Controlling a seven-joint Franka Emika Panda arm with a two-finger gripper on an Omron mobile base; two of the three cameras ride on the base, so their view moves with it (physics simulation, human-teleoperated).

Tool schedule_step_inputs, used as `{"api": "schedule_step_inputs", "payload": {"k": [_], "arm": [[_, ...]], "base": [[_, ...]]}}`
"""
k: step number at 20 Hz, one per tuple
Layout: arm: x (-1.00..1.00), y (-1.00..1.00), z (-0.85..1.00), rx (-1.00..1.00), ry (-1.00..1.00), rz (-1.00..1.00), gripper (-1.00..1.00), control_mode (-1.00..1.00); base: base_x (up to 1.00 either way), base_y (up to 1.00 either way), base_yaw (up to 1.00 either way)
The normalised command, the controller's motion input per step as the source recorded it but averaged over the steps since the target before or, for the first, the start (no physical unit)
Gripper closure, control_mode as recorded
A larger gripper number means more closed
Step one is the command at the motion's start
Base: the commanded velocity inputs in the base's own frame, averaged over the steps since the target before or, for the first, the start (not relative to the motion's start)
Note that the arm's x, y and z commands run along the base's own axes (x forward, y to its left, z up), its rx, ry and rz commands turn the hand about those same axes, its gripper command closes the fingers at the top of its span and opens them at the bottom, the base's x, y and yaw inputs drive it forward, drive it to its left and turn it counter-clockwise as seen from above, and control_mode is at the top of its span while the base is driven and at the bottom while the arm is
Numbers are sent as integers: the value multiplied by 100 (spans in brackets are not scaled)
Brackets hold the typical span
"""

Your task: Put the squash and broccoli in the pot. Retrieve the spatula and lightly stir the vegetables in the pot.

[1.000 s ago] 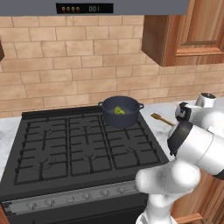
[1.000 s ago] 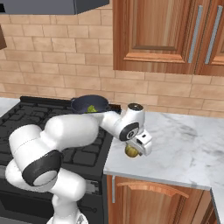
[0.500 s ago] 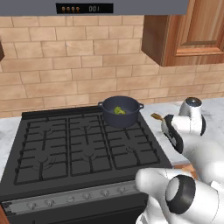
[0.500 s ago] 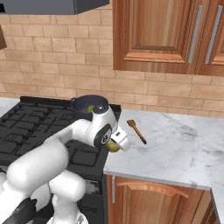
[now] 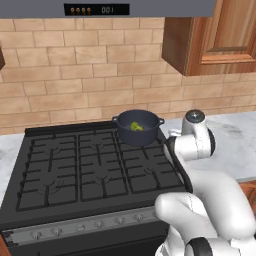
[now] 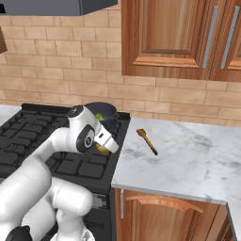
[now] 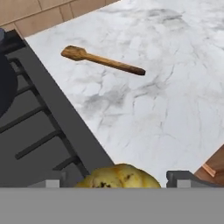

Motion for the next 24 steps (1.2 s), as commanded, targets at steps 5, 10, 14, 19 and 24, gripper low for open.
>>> {"api": "schedule_step_inputs", "payload": {"k": [5,10,14,19,24], "arm": [[33,55,67,0,5,0,100,-100],[48,55,55,0,4,0,100,-100],[70,52,15,-1,-9,0,100,-100],[84,35,4,0,-1,0,100,-100],[81,28,2,0,1,0,100,-100]], "base": [[0,0,0],[0,0,0],[0,0,0],[0,0,0],[0,0,0]]}}
